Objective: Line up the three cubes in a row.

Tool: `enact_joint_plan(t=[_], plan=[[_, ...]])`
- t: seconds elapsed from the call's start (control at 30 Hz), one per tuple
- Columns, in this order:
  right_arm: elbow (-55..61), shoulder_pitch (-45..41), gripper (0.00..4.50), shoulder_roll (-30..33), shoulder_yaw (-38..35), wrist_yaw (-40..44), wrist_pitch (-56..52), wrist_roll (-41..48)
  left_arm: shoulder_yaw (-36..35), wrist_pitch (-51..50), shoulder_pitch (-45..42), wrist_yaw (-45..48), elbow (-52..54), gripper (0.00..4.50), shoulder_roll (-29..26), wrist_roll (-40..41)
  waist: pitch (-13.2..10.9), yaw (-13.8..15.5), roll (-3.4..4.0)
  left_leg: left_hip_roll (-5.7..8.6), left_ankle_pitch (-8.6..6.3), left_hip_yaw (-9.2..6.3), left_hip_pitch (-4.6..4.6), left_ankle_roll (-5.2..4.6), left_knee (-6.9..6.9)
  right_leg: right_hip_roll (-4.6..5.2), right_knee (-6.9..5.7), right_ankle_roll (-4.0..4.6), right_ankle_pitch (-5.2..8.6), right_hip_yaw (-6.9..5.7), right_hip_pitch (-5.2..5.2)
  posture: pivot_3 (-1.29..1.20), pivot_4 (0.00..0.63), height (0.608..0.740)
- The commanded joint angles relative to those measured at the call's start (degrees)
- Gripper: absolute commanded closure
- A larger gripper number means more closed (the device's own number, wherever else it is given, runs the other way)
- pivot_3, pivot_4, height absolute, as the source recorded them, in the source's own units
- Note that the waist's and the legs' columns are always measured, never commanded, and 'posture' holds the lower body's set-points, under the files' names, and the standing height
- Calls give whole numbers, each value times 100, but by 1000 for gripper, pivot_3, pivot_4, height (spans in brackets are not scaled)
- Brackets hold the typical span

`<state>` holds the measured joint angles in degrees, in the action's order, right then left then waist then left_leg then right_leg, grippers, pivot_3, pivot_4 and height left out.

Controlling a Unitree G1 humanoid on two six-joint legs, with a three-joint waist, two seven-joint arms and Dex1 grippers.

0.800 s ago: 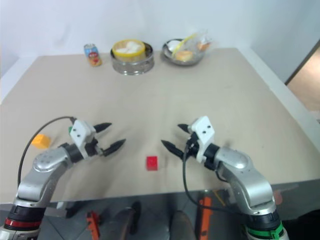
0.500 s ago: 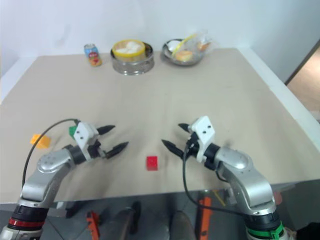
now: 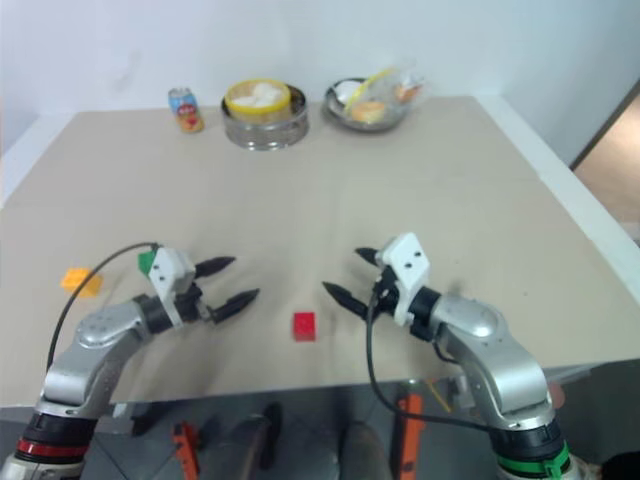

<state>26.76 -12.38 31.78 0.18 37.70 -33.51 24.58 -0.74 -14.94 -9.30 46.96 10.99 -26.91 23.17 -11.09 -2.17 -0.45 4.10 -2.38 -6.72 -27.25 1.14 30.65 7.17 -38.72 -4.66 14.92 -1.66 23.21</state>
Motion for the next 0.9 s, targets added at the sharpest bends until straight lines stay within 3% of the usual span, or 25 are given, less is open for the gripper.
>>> enact_joint_plan(t=[0.03,0.37,0.8,0.9], plan=[[323,-286,0,181,135,509,28,307,-172,29,90,463,404,26,-237,400,0,-7,0,-1,0,1,0,0,0,0,0,1,-1,0,1,0,150,740],[176,-1019,0,593,1242,1767,80,247,246,589,315,1726,470,26,-916,253,0,-17,0,-59,-1,46,-10,0,-3,8,29,19,-8,-9,1,0,150,740],[-652,-1201,0,599,1883,2262,648,-604,273,585,425,1700,910,26,-915,291,0,-15,-1,-90,-2,65,-15,-1,-5,-20,57,22,-26,-31,1,0,150,740],[-768,-1226,807,556,1906,2293,715,-681,276,609,448,1728,948,0,-936,271,0,-14,-1,-91,-2,63,-14,-1,-4,-25,57,23,-28,-33,0,0,150,740]])
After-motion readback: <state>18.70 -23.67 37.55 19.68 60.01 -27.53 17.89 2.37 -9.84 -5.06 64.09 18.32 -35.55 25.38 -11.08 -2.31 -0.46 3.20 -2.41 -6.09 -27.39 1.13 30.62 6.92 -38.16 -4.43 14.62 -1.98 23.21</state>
